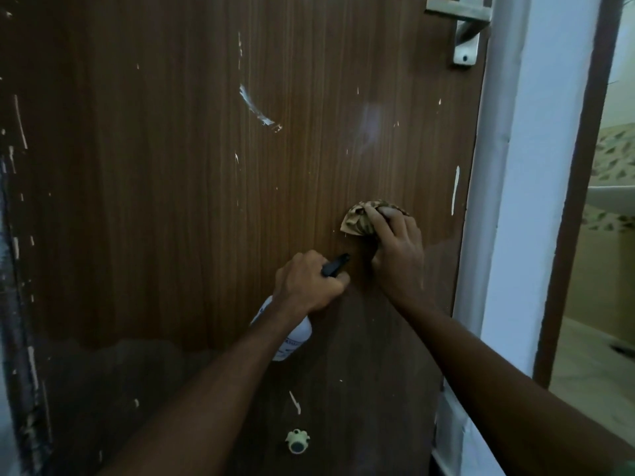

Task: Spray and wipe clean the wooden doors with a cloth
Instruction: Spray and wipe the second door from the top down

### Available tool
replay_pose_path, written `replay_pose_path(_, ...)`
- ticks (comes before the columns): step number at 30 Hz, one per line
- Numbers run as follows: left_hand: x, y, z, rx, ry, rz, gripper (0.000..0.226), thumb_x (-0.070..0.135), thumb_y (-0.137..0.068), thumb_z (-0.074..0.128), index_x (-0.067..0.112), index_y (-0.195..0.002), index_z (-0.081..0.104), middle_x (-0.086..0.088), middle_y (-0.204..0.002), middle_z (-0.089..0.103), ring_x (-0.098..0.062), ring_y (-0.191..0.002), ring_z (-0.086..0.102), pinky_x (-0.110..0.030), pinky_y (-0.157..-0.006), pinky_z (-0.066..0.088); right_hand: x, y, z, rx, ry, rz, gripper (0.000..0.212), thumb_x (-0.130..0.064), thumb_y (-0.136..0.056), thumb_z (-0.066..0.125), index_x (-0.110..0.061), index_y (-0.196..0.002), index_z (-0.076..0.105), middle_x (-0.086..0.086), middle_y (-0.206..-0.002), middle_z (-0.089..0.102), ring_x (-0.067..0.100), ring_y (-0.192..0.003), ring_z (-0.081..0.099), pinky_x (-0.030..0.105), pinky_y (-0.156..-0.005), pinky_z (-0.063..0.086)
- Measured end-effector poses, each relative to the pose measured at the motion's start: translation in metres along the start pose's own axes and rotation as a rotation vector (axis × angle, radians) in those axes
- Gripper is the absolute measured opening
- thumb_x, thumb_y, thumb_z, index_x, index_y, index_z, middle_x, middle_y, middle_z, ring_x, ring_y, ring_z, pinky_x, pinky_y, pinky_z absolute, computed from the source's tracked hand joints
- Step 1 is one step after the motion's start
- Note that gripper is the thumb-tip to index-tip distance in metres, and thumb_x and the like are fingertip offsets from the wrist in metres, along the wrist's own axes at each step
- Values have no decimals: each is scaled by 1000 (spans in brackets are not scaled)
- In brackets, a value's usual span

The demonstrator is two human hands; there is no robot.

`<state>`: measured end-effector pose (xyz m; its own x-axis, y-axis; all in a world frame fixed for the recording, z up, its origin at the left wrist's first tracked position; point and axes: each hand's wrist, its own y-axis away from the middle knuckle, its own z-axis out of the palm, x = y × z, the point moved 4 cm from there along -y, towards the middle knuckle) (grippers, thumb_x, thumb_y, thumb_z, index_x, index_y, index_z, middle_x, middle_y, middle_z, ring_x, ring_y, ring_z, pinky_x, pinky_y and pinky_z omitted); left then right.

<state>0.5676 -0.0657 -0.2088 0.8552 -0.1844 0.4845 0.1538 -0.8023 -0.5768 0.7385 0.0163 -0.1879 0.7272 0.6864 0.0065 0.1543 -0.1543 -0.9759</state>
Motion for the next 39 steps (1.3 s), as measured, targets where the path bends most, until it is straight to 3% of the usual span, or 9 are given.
replay_pose_path(4, 3, 2, -4, 114, 113, 43, 37, 42, -100, 66, 21, -70, 63, 5, -57, 56, -11, -47, 50, -27, -50, 42, -5, 100, 16, -140, 47, -67, 65, -36, -93, 58, -21, -155, 46, 11, -150, 43, 34, -130, 42, 55, -103, 48)
replay_pose_path(8, 5, -8, -8, 185, 330, -31, 33, 36, -101, 64, 12, -81, 72, -11, -71, 73, -31, -62, 70, -51, -61, 61, 2, 129, 23, -220, 135, -370, 62, -36, -97, 53, -16, -156, 44, 14, -147, 45, 36, -126, 47, 60, -96, 53)
replay_pose_path(11, 17, -11, -6, 180, 359, 4, 29, 33, -104, 62, 13, -85, 71, -10, -73, 73, -20, -53, 66, -40, -56, 57, 0, 47, 13, -59, 25, 6, 73, -24, -90, 69, -22, -158, 41, 10, -153, 41, 35, -136, 42, 55, -105, 48)
replay_pose_path(14, 30, -11, -4, 169, 358, 37, 32, 35, -103, 62, 12, -84, 72, -9, -71, 74, -16, -50, 64, -35, -53, 52, -7, 10, 8, 64, -2, 189, 63, -17, -92, 57, -24, -154, 47, 8, -150, 47, 31, -137, 42, 48, -105, 48)
replay_pose_path(18, 34, -12, -8, 184, 415, 12, 35, 35, -100, 65, 8, -80, 73, -11, -68, 73, -24, -52, 67, -42, -54, 56, -16, 97, 27, -68, 120, -202, 63, -26, -88, 76, -20, -148, 55, 14, -143, 55, 37, -130, 48, 54, -102, 50)
replay_pose_path(21, 36, -11, -8, 159, 387, 21, 31, 31, -101, 65, 8, -80, 73, -9, -69, 73, -16, -50, 63, -38, -56, 53, -12, 102, 23, -138, 109, -391, 51, -27, -95, 66, -19, -145, 59, 15, -139, 58, 34, -126, 52, 54, -102, 50)
replay_pose_path(26, 26, -8, -17, 172, 372, 23, 36, 46, -89, 61, 13, -82, 72, -10, -68, 73, -22, -49, 67, -39, -51, 55, -35, 0, 11, -20, 18, -21, 62, -32, -88, 74, -21, -146, 55, 9, -147, 48, 29, -132, 43, 42, -109, 43)
replay_pose_path(35, 11, -8, -34, 153, 309, -16, 30, 27, -95, 67, 4, -77, 73, -15, -68, 72, -23, -51, 62, -39, -54, 50, -27, 82, 34, -107, 83, -364, 67, -31, -90, 77, -23, -151, 51, 12, -145, 52, 34, -130, 49, 53, -107, 45)
replay_pose_path(39, 22, -6, -24, 99, 316, 25, 28, 30, -99, 68, 13, -77, 73, -6, -67, 73, -12, -45, 63, -29, -49, 49, -2, 24, 8, -1, 23, 52, 64, -14, -89, 65, -24, -150, 51, 10, -149, 47, 35, -136, 42, 53, -103, 49)
